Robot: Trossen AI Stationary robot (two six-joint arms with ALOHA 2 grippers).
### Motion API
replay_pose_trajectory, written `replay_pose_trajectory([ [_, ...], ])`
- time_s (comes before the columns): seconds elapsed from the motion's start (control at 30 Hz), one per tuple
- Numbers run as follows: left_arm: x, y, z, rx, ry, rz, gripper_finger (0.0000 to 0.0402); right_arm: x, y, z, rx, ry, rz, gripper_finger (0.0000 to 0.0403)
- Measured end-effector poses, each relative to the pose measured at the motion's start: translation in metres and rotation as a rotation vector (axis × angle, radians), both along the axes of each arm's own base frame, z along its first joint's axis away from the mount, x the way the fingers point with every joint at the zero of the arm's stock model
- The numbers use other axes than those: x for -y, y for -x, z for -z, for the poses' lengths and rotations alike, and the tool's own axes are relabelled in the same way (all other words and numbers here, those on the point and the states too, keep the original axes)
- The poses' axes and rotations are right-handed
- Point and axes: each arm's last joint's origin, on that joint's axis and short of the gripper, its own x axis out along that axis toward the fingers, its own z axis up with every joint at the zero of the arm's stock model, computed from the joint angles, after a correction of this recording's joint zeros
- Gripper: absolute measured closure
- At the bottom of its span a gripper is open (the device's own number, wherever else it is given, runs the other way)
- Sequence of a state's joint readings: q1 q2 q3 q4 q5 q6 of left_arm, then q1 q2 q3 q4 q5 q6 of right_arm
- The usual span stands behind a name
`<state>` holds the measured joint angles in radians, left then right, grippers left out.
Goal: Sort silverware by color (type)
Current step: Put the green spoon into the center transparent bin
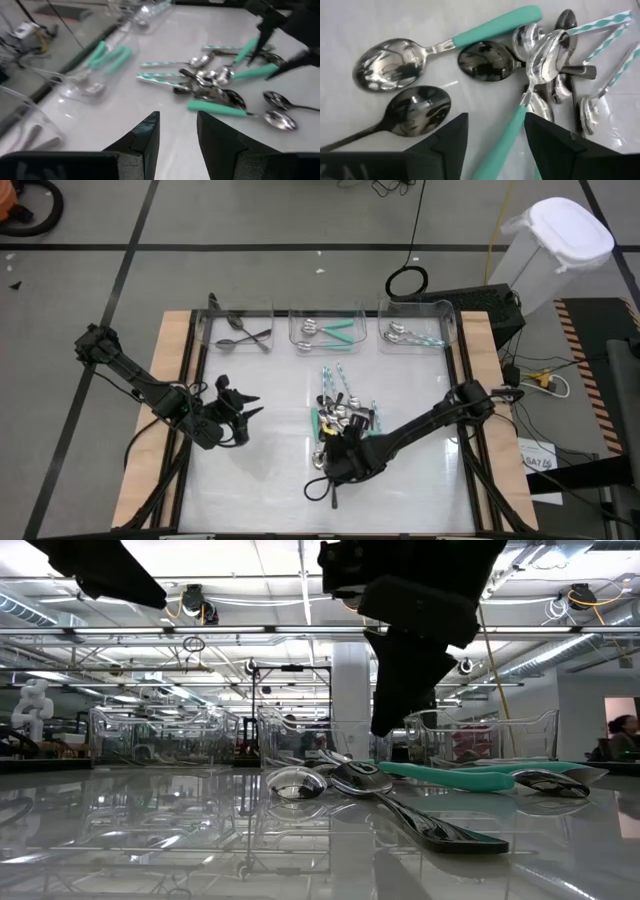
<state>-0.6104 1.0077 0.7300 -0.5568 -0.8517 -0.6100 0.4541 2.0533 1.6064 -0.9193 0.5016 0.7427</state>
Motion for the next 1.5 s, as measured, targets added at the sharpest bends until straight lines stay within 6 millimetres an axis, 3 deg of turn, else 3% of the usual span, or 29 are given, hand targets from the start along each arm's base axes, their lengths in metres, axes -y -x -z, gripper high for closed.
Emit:
replay_pose_trajectory([
  [0.27,0.018,-0.003,0.010,-0.058,-0.023,0.117,0.0270,0.002,0.016,0.034,-0.006,-0.005,0.065,0.0212],
  [0.53,0.042,-0.021,0.023,-0.068,-0.158,0.257,0.0270,0.004,0.019,0.043,0.012,-0.020,0.081,0.0219],
  [0.93,0.043,-0.032,0.026,-0.070,-0.185,0.286,0.0270,0.008,0.022,0.057,0.053,-0.104,0.153,0.0328],
  [1.03,0.041,-0.034,0.025,-0.067,-0.182,0.276,0.0270,0.008,0.022,0.056,0.055,-0.106,0.157,0.0336],
  [1.27,0.037,-0.038,0.024,-0.057,-0.189,0.262,0.0270,0.012,0.027,0.034,0.017,-0.082,0.126,0.0313],
  [1.5,0.028,-0.043,0.024,-0.056,-0.186,0.223,0.0270,0.020,0.039,-0.017,0.107,-0.036,0.045,0.0335],
])
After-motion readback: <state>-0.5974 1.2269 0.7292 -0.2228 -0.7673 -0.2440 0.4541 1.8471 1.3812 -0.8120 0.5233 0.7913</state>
